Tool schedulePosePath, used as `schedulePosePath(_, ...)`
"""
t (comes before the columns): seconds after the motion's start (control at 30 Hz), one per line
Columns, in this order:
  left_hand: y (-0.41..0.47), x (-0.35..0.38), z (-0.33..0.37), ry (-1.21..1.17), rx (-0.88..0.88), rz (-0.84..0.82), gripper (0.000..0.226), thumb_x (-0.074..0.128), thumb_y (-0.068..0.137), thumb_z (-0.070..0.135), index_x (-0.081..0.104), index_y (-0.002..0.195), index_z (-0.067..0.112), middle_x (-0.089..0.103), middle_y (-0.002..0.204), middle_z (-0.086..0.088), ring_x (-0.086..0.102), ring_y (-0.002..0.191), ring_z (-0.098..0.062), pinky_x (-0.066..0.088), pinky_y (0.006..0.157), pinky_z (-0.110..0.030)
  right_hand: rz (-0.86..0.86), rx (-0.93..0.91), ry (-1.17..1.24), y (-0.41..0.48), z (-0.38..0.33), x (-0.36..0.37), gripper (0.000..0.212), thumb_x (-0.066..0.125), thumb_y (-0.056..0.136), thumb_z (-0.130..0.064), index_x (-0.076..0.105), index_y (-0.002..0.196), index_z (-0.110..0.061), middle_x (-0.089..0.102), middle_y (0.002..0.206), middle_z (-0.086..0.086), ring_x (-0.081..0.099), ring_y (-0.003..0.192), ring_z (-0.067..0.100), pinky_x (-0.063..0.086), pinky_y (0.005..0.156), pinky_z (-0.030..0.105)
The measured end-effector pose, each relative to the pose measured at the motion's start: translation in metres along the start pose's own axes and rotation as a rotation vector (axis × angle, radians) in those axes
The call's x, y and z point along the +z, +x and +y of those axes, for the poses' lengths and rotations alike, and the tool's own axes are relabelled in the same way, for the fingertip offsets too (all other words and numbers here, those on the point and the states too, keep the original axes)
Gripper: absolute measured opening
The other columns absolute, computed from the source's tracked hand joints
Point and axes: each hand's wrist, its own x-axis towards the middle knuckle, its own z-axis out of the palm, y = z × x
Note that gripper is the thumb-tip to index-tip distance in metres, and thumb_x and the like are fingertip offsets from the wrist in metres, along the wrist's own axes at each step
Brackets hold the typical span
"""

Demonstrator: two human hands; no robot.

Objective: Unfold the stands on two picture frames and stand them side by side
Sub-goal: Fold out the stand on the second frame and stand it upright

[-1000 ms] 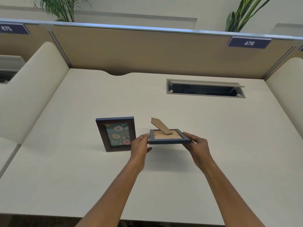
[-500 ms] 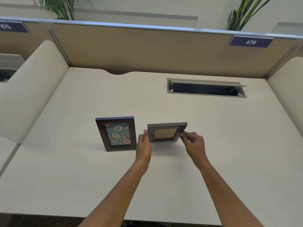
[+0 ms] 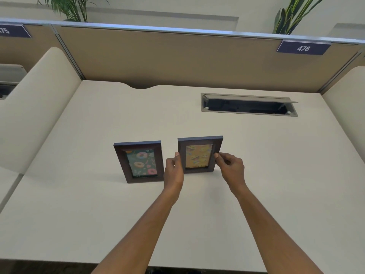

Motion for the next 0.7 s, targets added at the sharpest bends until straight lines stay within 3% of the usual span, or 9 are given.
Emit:
schedulePosePath(0.1,0.003,-0.001,-0.003,0.008,-0.022,0.010,0.046,0.030,0.099,0.067,0.049,0.092,0.027,0.056,0.091,0.005,0.051,0.080,-0.008,0.039,0.066,-0.030,-0.011,-0.001,-0.018,0.001,0.001,-0.002,0.031,0.072,0.092,-0.036,0.079,0.110,-0.012,0.078,0.108,0.007,0.073,0.105,0.026,0.056,0.100,0.050)
schedulePosePath(0.17,0.005,-0.001,-0.009,-0.002,-0.044,-0.010,0.047,0.027,0.099,0.069,0.051,0.103,0.028,0.055,0.095,0.012,0.051,0.085,-0.005,0.039,0.075,-0.034,-0.028,-0.002,-0.031,0.000,0.001,-0.003,0.032,0.072,0.092,-0.038,0.079,0.111,-0.013,0.078,0.108,0.006,0.073,0.105,0.024,0.057,0.099,0.049)
schedulePosePath(0.3,0.008,0.002,-0.017,-0.051,-0.095,-0.076,0.071,0.020,0.097,0.073,0.039,0.150,0.030,0.049,0.140,0.009,0.044,0.126,-0.016,0.033,0.101,-0.037,-0.054,-0.010,-0.039,-0.004,0.005,-0.004,0.032,0.071,0.092,-0.042,0.078,0.108,-0.015,0.078,0.105,0.003,0.073,0.104,0.024,0.058,0.097,0.050)
schedulePosePath(0.4,0.012,0.006,-0.019,-0.097,-0.127,-0.075,0.078,0.014,0.095,0.075,0.023,0.160,0.032,0.028,0.166,0.007,0.025,0.153,-0.019,0.021,0.120,-0.041,-0.100,-0.015,-0.037,-0.008,0.008,-0.004,0.020,0.069,0.092,-0.045,0.077,0.098,-0.027,0.079,0.098,-0.002,0.074,0.100,0.020,0.060,0.094,0.050)
schedulePosePath(0.5,0.017,0.008,-0.020,-0.143,-0.117,-0.088,0.078,0.015,0.094,0.077,0.029,0.159,0.035,0.032,0.165,0.007,0.027,0.153,-0.018,0.018,0.126,-0.047,-0.127,-0.007,-0.009,-0.010,0.010,-0.004,0.029,0.069,0.087,-0.053,0.076,0.096,-0.026,0.080,0.095,-0.003,0.076,0.097,0.016,0.061,0.093,0.049)
schedulePosePath(0.7,0.029,0.010,-0.021,-0.244,-0.064,-0.113,0.058,0.023,0.102,0.055,0.062,0.138,0.030,0.066,0.137,0.000,0.058,0.130,-0.018,0.041,0.115,-0.045,-0.128,0.005,0.029,-0.011,0.009,-0.003,0.045,0.069,0.080,-0.060,0.076,0.100,-0.021,0.080,0.097,0.000,0.076,0.099,0.020,0.060,0.094,0.050)
